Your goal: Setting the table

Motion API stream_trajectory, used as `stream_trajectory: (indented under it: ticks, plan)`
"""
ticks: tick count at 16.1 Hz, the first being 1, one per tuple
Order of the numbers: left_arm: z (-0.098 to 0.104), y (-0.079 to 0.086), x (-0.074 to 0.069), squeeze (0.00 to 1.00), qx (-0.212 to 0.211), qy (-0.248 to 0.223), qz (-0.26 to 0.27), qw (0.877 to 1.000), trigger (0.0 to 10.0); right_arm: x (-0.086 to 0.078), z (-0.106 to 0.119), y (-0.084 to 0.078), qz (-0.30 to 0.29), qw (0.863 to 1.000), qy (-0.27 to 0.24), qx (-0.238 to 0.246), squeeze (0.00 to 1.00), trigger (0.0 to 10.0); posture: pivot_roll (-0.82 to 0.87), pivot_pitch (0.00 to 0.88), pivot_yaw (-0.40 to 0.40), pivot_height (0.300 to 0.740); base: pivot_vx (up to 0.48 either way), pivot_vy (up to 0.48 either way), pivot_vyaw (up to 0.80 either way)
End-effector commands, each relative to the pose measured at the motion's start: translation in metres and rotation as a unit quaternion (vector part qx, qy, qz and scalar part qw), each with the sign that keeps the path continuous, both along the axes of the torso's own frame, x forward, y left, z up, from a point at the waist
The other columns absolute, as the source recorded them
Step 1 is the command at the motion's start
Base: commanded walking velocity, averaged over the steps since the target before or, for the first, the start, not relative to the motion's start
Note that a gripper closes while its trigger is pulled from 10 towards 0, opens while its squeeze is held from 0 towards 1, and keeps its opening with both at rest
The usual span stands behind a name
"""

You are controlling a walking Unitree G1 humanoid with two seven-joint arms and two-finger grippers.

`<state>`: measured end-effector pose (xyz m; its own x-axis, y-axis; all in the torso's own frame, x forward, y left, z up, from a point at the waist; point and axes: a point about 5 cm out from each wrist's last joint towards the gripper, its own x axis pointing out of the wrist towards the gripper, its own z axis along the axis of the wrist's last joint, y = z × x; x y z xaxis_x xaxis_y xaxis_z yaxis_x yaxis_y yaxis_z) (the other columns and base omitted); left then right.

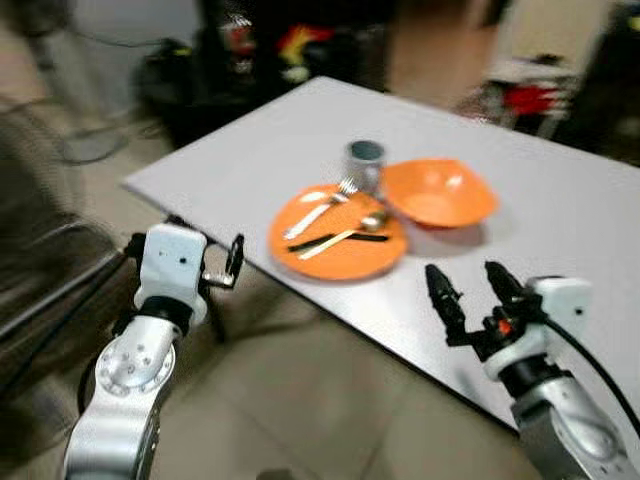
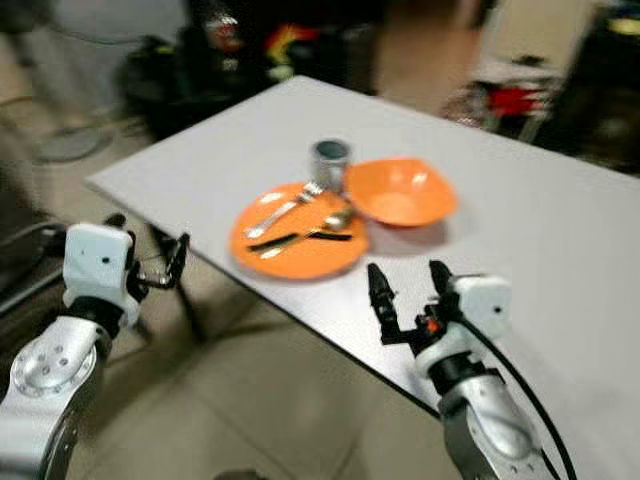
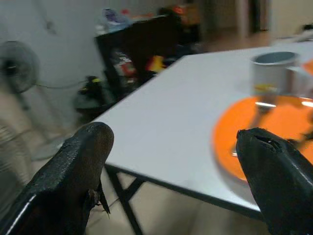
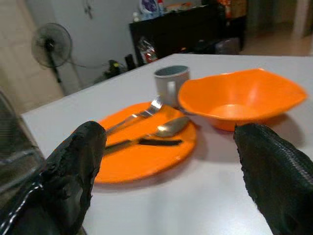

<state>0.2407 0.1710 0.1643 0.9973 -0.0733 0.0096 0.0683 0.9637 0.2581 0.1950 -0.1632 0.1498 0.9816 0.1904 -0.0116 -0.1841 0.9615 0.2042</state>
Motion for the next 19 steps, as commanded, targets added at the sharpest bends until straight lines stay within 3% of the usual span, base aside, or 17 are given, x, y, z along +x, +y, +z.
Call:
stream_trajectory:
  ticks: [1,2,4,7,9,11,12,19]
  plan:
    - [0.000,0.002,0.000,0.00,0.002,0.000,0.005,1.000,10.0,0.000,0.001,-0.001,-0.005,1.000,-0.003,0.012,1.00,10.0,0.03,0.000,0.021,0.740,0.000,0.000,0.79]
    - [0.002,0.000,-0.002,0.05,0.003,-0.010,-0.012,1.000,10.0,0.001,0.000,-0.001,-0.003,1.000,-0.001,0.013,1.00,10.0,0.03,0.000,0.011,0.740,0.000,0.000,0.79]
    - [0.002,0.000,-0.002,0.04,-0.001,-0.016,-0.008,1.000,10.0,0.003,-0.002,-0.001,-0.002,1.000,0.000,0.009,1.00,10.0,0.04,0.000,-0.002,0.740,0.000,0.000,0.79]
    - [0.003,0.007,-0.002,0.00,0.009,-0.046,0.036,0.998,10.0,0.010,-0.002,-0.001,0.000,1.000,-0.002,0.022,1.00,10.0,0.06,0.000,-0.014,0.740,0.000,0.000,0.79]
    - [0.001,0.011,0.000,0.02,0.000,-0.012,0.040,0.999,10.0,0.010,-0.002,0.001,0.003,1.000,0.002,0.027,1.00,10.0,0.06,0.000,-0.010,0.740,0.000,0.000,0.79]
    - [-0.002,0.004,0.000,0.00,0.007,0.019,-0.032,0.999,10.0,0.007,-0.006,0.002,0.013,0.999,0.019,0.030,1.00,10.0,0.06,0.000,-0.011,0.740,0.000,0.000,0.79]
    - [-0.003,0.003,-0.001,0.00,0.003,0.023,-0.042,0.999,10.0,0.007,-0.007,0.003,0.015,0.999,0.018,0.027,1.00,10.0,0.06,0.000,-0.011,0.740,0.000,0.000,0.79]
    - [-0.007,-0.003,-0.001,0.00,-0.005,0.037,-0.049,0.998,10.0,0.005,-0.013,0.004,0.036,0.998,0.041,0.043,1.00,10.0,0.04,0.000,0.004,0.740,0.000,0.000,0.79]
